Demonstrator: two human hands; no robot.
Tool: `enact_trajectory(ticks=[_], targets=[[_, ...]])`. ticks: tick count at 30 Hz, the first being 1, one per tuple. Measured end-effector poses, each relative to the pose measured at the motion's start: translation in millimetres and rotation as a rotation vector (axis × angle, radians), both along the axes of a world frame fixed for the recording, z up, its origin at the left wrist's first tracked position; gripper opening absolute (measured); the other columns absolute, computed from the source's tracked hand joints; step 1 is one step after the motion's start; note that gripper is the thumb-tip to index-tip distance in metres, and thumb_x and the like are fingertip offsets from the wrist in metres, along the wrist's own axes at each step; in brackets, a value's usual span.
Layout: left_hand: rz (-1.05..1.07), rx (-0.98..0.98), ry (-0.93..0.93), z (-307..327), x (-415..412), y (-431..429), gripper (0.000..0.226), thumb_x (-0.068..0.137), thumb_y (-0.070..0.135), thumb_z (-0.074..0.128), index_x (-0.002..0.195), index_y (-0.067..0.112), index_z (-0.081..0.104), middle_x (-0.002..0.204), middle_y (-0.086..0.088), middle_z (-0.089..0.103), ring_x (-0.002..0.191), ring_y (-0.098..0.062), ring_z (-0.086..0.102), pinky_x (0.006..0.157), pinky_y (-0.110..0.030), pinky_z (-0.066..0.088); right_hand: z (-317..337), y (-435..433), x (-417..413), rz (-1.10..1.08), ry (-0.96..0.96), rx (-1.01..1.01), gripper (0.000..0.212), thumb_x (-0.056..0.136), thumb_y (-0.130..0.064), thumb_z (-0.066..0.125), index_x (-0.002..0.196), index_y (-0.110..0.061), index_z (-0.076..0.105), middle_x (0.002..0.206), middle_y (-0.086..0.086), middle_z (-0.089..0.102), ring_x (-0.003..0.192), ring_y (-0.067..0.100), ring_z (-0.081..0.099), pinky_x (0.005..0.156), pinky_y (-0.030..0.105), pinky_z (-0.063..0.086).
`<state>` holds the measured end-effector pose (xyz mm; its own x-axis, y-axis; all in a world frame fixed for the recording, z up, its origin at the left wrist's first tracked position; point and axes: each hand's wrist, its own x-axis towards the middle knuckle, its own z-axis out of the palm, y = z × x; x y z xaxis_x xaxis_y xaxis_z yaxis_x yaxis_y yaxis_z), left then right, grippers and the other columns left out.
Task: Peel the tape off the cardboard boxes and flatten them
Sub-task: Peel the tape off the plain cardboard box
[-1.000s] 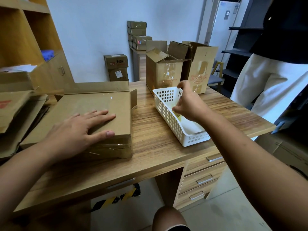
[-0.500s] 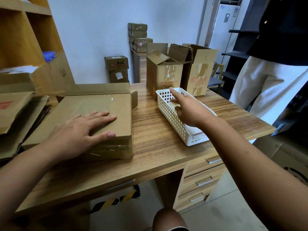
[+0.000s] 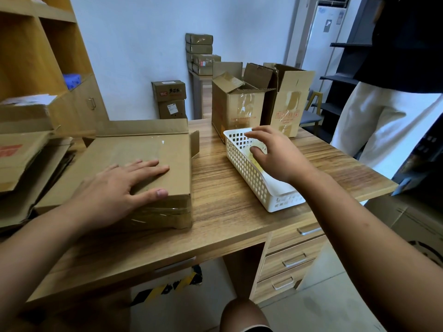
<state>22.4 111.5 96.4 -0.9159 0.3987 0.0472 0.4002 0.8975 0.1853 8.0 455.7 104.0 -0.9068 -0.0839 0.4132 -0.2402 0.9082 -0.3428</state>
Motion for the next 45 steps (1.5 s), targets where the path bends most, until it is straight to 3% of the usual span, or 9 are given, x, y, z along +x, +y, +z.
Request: enact_trajectory(ticks=[5,8,14,23,26,34,38,42,45], targets=[[-0.002,-0.005,-0.006,0,0,0,0.082,0.059,0.1,0.008,0.136,0.074,0.017,0.156,0.034,0.01,0.15,-0.011,0.019,0.119,-0.051,0.024,0,-3,13,-0.02,0.157,-0.029,0.035,0.1,-0.014,0.056,0.134,-0.015,0.063,0.141,0.0,0.055,0.136,0.014,0.043,0.106,0.009,0.018],[-0.007,0.002,-0.011,1,0,0,0.083,0.061,0.098,0.01,0.139,0.07,0.019,0.157,0.034,0.011,0.147,-0.002,0.016,0.119,-0.046,0.02,-2,-26,31,0.054,0.209,-0.129,0.031,0.097,-0.009,0.058,0.125,-0.015,0.068,0.126,-0.002,0.062,0.123,0.013,0.051,0.099,0.004,0.025],[-0.005,0.012,-0.043,4,2,3,0.068,0.077,0.087,0.02,0.142,0.065,0.019,0.159,0.03,0.013,0.149,-0.006,0.015,0.12,-0.046,0.015,-25,-78,62,0.224,-0.036,-0.357,0.038,0.1,-0.017,0.059,0.138,-0.02,0.06,0.129,-0.009,0.061,0.114,0.0,0.057,0.101,0.018,0.048],[0.014,0.007,-0.014,0,1,4,0.07,0.081,0.082,0.027,0.147,0.061,0.023,0.161,0.026,0.018,0.148,-0.008,0.018,0.118,-0.045,0.017,-79,-124,83,0.307,-0.299,-0.779,0.06,0.101,-0.022,0.059,0.156,-0.027,0.035,0.152,-0.011,0.049,0.135,-0.002,0.048,0.11,0.023,0.044],[0.018,0.003,-0.014,-1,1,3,0.074,0.077,0.087,0.024,0.147,0.061,0.023,0.161,0.027,0.018,0.149,-0.008,0.017,0.119,-0.049,0.018,-89,-136,83,0.248,-0.253,-0.822,0.064,0.1,-0.019,0.061,0.157,-0.028,0.034,0.152,-0.01,0.049,0.138,0.002,0.046,0.115,0.036,0.043],[-0.007,-0.003,0.005,-2,7,12,0.081,0.077,0.086,0.019,0.152,0.053,0.023,0.164,0.019,0.018,0.152,-0.01,0.015,0.122,-0.046,0.012,-89,-141,78,0.169,-0.173,-0.861,0.059,0.102,-0.014,0.055,0.156,-0.029,0.036,0.146,-0.01,0.055,0.129,0.001,0.054,0.109,0.036,0.048],[-0.012,0.001,-0.033,4,16,21,0.084,0.076,0.084,0.017,0.153,0.052,0.02,0.165,0.017,0.014,0.152,-0.01,0.011,0.124,-0.046,0.009,-89,-131,80,0.175,-0.16,-0.914,0.056,0.103,-0.005,0.052,0.154,-0.027,0.041,0.135,-0.016,0.061,0.121,-0.009,0.056,0.104,0.029,0.051],[-0.073,-0.045,-0.078,9,25,24,0.07,0.085,0.077,0.027,0.151,0.056,0.017,0.163,0.024,0.011,0.151,-0.004,0.008,0.123,-0.041,0.008,-87,-120,80,0.143,-0.116,-0.935,0.053,0.101,0.002,0.051,0.149,-0.021,0.047,0.134,-0.015,0.059,0.114,-0.019,0.055,0.095,0.008,0.046],[-0.103,-0.011,-0.107,16,30,17,0.057,0.094,0.065,0.037,0.149,0.058,0.024,0.159,0.03,0.018,0.143,0.004,0.018,0.117,-0.036,0.02,-86,-109,79,0.145,-0.128,-0.969,0.053,0.102,0.002,0.051,0.148,-0.025,0.048,0.139,-0.01,0.059,0.121,-0.009,0.056,0.106,0.022,0.048]])
